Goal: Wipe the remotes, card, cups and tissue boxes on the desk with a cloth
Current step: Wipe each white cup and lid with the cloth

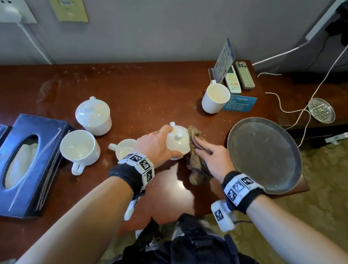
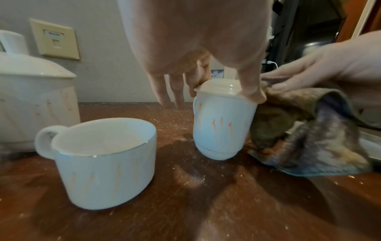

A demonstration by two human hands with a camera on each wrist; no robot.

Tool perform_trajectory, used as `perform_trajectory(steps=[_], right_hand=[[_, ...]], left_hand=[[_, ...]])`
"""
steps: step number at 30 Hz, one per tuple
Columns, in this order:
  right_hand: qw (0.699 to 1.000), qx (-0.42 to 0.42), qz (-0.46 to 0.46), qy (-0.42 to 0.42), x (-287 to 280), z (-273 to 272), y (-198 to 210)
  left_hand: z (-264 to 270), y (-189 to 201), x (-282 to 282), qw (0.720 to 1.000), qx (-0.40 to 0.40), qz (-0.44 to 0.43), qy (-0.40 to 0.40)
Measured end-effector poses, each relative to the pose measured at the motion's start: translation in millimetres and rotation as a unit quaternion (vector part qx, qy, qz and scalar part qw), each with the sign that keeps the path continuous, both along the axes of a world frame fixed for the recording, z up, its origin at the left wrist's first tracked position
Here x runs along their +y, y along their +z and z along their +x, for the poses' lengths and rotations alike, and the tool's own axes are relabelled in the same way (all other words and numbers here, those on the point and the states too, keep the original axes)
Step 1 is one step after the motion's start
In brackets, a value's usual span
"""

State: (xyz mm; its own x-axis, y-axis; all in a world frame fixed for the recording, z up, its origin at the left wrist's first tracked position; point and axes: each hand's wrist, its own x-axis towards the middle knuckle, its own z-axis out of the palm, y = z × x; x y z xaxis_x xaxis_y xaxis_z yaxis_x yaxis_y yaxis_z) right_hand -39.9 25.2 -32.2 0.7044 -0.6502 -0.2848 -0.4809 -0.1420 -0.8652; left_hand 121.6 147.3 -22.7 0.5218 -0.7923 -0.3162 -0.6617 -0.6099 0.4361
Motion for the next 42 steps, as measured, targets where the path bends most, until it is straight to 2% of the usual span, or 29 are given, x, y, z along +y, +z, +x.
perform_trajectory(steps=[3, 7, 15, 23, 30, 33, 38, 42], right_hand=[[0.998, 0.036, -0.035, -0.024, -6, -16, -1], [0.995, 0.034, -0.053, -0.074, -15, -14, 7], [0.997, 0.029, -0.056, -0.052, -25, 5, 19], [0.998, 0.005, -0.035, -0.045, -39, -5, 29], [0.998, 0.017, -0.052, 0.03, -38, -3, 28], [0.995, 0.014, -0.067, 0.066, -31, -2, 23], [0.996, 0.005, -0.062, 0.06, -18, -12, 10], [0.997, 0.002, -0.058, 0.053, -12, -27, 0]], left_hand=[[-3, -4, 2, 1.0, 0.017, -0.009, 0.0], [-11, -3, 5, 0.998, 0.024, -0.061, -0.009], [-17, 5, -12, 0.994, -0.019, -0.105, 0.027], [-28, 22, -19, 0.987, -0.019, -0.135, 0.088], [-44, 47, 14, 0.969, 0.002, -0.183, 0.167], [-59, 42, 39, 0.961, -0.011, -0.182, 0.208], [-87, 18, 69, 0.943, 0.036, -0.143, 0.298], [-105, -9, 80, 0.949, 0.039, -0.109, 0.294]])
